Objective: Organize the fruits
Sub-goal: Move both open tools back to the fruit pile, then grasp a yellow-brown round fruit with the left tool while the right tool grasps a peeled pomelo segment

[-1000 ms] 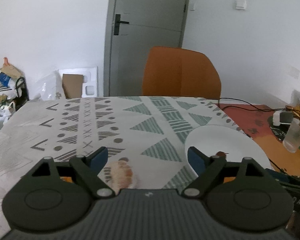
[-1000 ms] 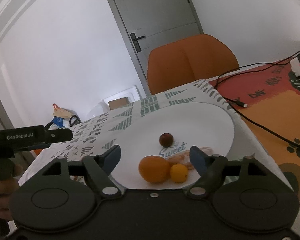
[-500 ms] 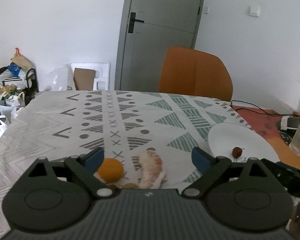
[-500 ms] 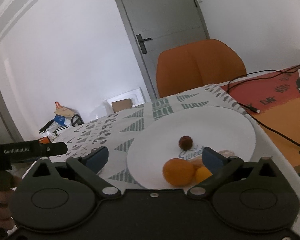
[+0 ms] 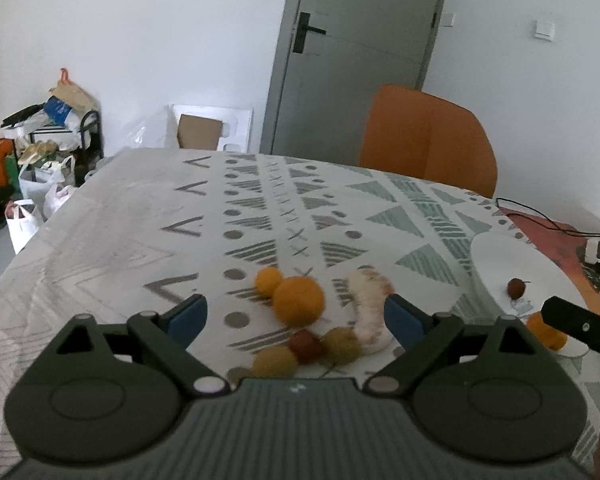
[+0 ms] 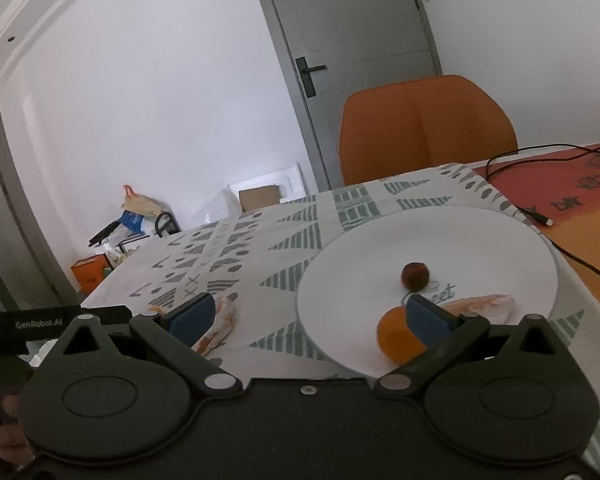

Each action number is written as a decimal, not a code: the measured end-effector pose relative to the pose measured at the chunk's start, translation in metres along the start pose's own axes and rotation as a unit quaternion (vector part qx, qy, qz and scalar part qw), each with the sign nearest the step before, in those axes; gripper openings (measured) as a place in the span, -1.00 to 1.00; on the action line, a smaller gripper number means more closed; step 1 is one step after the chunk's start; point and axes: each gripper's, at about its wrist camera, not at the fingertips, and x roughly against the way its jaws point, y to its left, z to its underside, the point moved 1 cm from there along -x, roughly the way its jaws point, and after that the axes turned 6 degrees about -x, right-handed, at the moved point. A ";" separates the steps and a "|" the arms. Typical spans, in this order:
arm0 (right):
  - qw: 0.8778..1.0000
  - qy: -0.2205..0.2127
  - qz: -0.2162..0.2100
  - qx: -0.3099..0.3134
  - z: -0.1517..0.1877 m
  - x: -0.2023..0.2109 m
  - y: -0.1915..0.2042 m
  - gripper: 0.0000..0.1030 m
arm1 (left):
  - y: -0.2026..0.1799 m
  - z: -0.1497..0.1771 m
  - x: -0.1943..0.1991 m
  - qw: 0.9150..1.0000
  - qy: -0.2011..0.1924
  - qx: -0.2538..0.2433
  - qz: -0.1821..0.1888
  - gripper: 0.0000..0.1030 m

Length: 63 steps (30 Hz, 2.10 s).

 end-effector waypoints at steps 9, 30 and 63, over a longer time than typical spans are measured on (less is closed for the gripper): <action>1.000 0.013 -0.012 0.020 0.005 -0.009 0.018 1.00 | 0.024 0.011 0.005 1.000 0.003 0.011 -0.003 0.83; 0.997 0.057 -0.038 0.047 0.017 -0.032 0.046 0.90 | 0.024 0.032 -0.015 1.000 0.022 0.001 0.022 0.10; 0.990 0.112 0.000 0.084 0.021 -0.106 0.097 0.12 | 0.086 0.026 0.009 0.999 -0.011 0.048 -0.008 -0.51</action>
